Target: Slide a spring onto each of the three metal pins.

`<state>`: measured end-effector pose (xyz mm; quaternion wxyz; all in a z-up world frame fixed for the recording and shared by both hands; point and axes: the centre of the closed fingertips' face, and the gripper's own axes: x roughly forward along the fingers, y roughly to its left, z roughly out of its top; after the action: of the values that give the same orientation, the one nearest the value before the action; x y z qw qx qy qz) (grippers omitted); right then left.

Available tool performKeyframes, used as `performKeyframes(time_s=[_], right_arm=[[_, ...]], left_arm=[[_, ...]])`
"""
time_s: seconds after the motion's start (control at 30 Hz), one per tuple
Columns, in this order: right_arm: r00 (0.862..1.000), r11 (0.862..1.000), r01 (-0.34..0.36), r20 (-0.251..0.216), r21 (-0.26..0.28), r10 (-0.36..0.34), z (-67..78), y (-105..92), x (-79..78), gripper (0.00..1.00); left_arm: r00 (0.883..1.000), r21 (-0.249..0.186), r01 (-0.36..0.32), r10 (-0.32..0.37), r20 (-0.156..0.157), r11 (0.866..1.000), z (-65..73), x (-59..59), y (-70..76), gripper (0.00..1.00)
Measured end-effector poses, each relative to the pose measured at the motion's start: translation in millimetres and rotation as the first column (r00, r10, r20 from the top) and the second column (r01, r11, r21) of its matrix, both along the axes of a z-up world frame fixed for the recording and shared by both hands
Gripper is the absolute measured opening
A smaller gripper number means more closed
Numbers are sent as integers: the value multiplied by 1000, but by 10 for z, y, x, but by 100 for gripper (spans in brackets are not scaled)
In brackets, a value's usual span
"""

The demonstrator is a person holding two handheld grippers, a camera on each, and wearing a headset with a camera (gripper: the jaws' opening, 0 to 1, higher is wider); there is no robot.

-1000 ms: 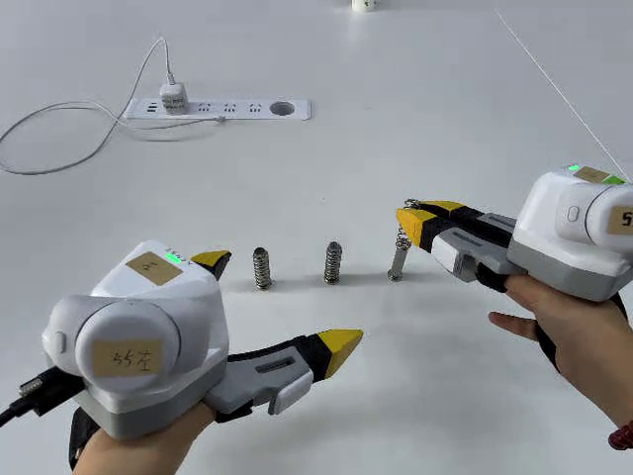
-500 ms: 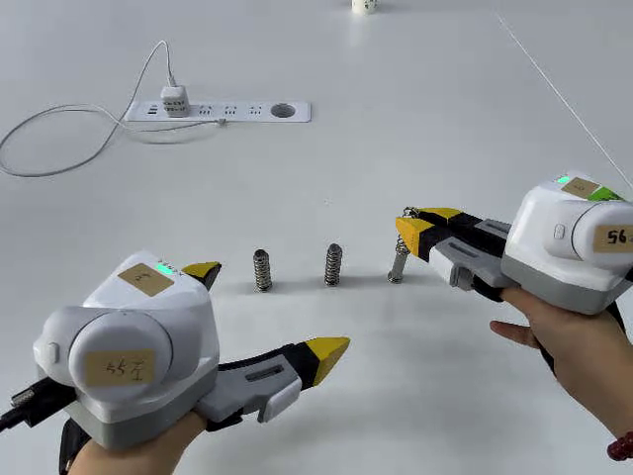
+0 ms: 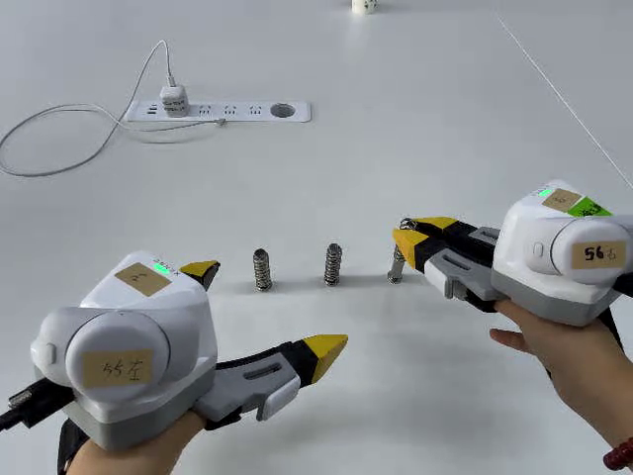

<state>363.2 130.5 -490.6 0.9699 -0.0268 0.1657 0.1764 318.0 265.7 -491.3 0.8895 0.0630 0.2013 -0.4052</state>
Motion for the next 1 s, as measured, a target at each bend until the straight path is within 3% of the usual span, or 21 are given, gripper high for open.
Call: performKeyframes(time_s=[0.37, 0.8, 1.0], right_arm=[[999, 1000, 3, -52, -21, -4, -178, -7, -15, 12], [994, 1000, 17, -106, -9, -18, -331, 1, -14, 12], [994, 1000, 18, -105, -2, -18, -330, 11, -10, 12]], left_arm=[[1000, -2, -3, 3, -2, 1000, 8, 1, 17, 87], [1000, -4, -10, 10, -17, 1000, -4, -9, 50, 87], [1000, -2, -9, 9, -24, 1000, -17, -12, 62, 87]])
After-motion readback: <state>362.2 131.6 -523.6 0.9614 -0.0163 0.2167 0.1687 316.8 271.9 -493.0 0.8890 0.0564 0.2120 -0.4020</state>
